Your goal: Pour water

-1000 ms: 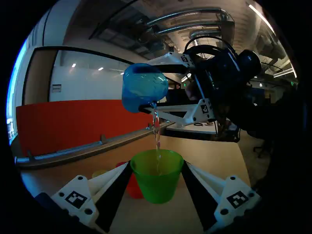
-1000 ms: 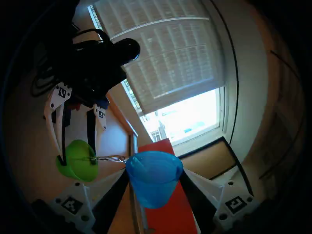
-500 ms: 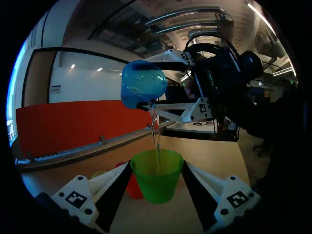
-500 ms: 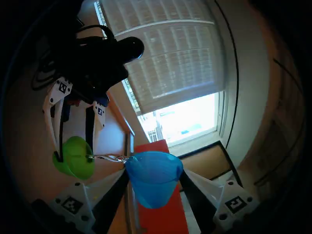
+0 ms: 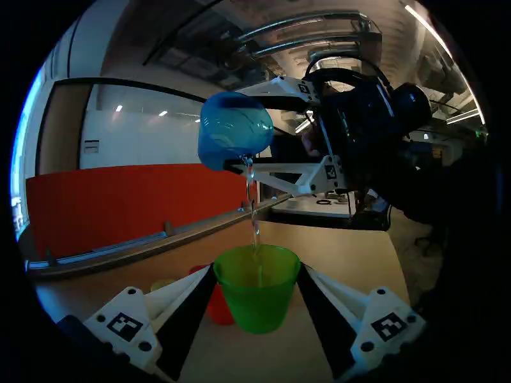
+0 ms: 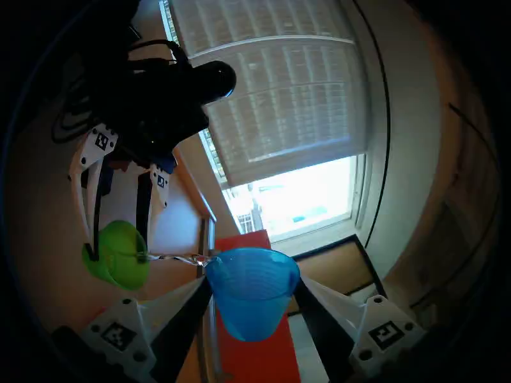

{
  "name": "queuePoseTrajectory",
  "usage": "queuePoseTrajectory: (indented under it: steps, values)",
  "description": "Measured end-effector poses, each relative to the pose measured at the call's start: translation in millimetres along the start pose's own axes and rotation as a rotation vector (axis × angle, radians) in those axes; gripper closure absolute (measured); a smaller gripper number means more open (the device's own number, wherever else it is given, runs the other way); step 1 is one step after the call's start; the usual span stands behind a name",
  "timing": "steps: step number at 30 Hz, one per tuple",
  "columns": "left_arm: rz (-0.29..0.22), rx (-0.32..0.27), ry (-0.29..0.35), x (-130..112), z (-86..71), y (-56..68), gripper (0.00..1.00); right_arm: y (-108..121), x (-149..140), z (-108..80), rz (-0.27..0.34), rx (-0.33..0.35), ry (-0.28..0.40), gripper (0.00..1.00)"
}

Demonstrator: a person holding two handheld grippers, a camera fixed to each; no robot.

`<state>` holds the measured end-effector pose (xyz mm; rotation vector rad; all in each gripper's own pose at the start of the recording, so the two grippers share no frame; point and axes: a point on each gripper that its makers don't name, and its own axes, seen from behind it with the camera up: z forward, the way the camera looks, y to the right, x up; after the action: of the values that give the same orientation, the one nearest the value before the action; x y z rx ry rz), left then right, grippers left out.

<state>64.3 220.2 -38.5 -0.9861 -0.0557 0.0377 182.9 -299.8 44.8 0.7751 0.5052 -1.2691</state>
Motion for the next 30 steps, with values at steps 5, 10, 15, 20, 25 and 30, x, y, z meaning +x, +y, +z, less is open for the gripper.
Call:
queuePoseTrajectory:
  steps: [5,10,15,20,25,30]
  values:
    - [0.0,-0.001,-0.002,-1.3,0.3,-0.8,0.12,1.9,1.4,-0.3,-0.007,-0.003,0.004,0.1]
    - [0.0,-0.002,-0.002,-2.1,0.6,-1.2,0.12,2.6,1.1,-0.3,-0.016,-0.003,0.006,0.1]
    - [-0.001,-0.003,-0.002,-1.1,0.6,-1.0,0.11,3.0,0.0,0.3,-0.028,-0.002,0.005,0.1]
    - [0.001,-0.003,-0.003,-1.4,1.0,-0.4,0.12,2.2,-2.4,1.2,-0.045,0.002,0.001,0.1]
    - [0.002,-0.004,-0.002,-1.1,1.1,0.5,0.12,1.9,-3.2,1.0,-0.054,0.003,0.001,0.1]
    - [0.002,-0.003,-0.003,-2.6,1.6,0.1,0.11,2.4,-4.3,1.6,-0.066,0.0,0.001,0.1]
